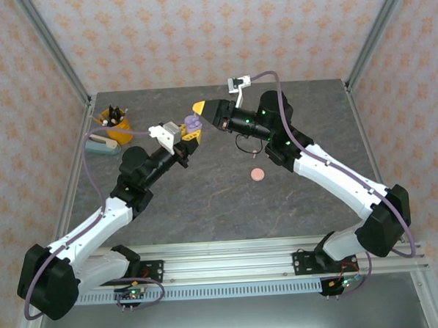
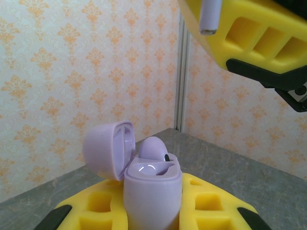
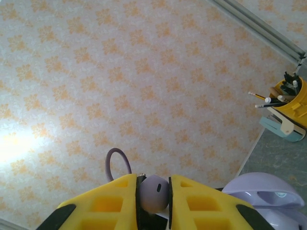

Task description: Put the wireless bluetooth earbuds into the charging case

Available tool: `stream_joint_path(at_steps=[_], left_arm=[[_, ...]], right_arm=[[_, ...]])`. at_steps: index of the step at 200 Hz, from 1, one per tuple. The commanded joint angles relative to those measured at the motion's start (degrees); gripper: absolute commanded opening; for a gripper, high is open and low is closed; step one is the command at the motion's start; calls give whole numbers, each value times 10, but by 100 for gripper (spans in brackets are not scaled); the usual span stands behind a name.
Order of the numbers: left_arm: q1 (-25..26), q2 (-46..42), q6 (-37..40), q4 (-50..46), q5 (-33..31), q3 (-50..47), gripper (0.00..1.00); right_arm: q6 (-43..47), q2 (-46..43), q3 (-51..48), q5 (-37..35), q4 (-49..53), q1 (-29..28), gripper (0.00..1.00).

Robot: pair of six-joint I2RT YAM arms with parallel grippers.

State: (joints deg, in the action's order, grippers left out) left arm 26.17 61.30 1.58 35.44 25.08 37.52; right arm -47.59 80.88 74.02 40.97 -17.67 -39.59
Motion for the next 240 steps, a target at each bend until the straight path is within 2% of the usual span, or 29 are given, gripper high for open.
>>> stream_joint_path(at_steps=[1, 150, 240], left_arm=[[5, -2, 13, 39, 5, 27, 0], [18, -18, 37, 42, 4, 62, 0], [18, -26, 40, 32, 1, 72, 0]], right_arm=[[1, -1, -7, 23, -42, -3, 20], [-14, -4, -15, 18, -51, -6, 19], [1, -3, -19, 15, -23, -6, 18]])
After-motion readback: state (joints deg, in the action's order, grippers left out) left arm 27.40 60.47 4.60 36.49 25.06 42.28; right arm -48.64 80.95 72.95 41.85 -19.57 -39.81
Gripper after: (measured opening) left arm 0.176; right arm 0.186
